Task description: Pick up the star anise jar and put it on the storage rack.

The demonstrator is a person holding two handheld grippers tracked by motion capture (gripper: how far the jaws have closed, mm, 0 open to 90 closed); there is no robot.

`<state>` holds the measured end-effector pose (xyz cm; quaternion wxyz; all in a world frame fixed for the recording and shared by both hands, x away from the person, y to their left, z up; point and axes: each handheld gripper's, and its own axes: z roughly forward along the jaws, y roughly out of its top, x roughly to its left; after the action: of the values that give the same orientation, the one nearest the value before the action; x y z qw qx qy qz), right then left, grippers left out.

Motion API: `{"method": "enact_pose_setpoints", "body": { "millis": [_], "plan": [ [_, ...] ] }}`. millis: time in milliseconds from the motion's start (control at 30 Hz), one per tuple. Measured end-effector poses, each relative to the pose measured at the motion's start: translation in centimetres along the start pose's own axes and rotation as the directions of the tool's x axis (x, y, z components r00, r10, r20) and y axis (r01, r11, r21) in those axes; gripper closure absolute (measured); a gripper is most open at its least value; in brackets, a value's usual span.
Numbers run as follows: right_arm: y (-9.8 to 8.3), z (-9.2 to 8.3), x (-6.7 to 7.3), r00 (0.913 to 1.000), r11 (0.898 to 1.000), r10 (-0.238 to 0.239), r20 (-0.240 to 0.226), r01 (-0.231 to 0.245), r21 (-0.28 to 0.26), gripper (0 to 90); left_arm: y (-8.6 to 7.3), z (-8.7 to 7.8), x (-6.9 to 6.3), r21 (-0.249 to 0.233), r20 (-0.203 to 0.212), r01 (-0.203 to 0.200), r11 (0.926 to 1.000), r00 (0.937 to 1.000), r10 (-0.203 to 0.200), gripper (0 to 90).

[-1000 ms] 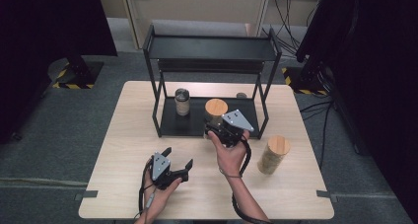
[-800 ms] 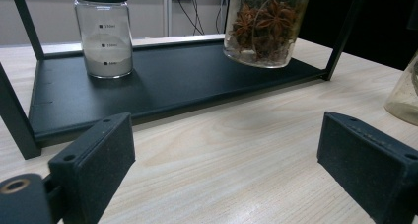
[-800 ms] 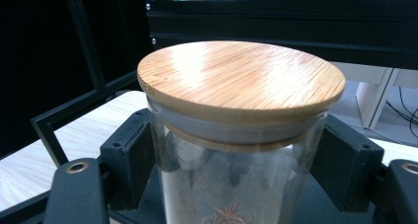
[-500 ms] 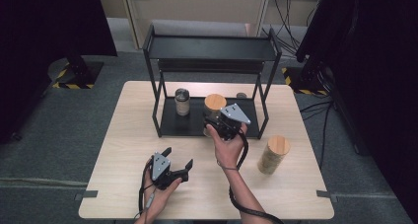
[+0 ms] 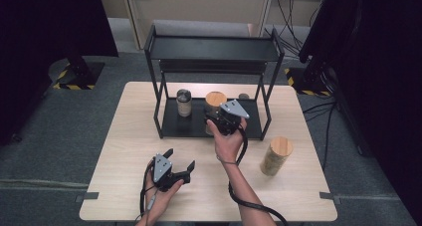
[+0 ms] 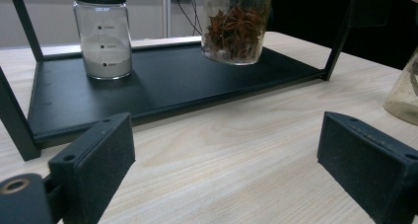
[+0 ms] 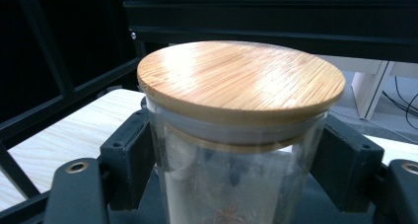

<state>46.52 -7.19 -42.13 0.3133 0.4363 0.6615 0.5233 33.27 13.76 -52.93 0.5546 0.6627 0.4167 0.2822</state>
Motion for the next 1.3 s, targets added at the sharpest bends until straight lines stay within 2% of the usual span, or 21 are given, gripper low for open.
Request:
{"method": "enact_pose_setpoints", "body": {
  "millis": [833,1300],
  "plan": [
    [0.6,3.5,-1.5,0.9992,0.999,0.018,0.037,-0.02,0.041,25.5,0.0,-0.1,0.0,-0.002,0.004,-0.003,1.0,1.0,0.003,6.6],
    [0.6,4.8,-2.4,0.9979,0.998,0.025,0.059,-0.028,0.049,25.5,0.0,-0.1,0.0,-0.003,0.004,-0.004,1.0,1.0,0.004,6.7]
  ]
}}
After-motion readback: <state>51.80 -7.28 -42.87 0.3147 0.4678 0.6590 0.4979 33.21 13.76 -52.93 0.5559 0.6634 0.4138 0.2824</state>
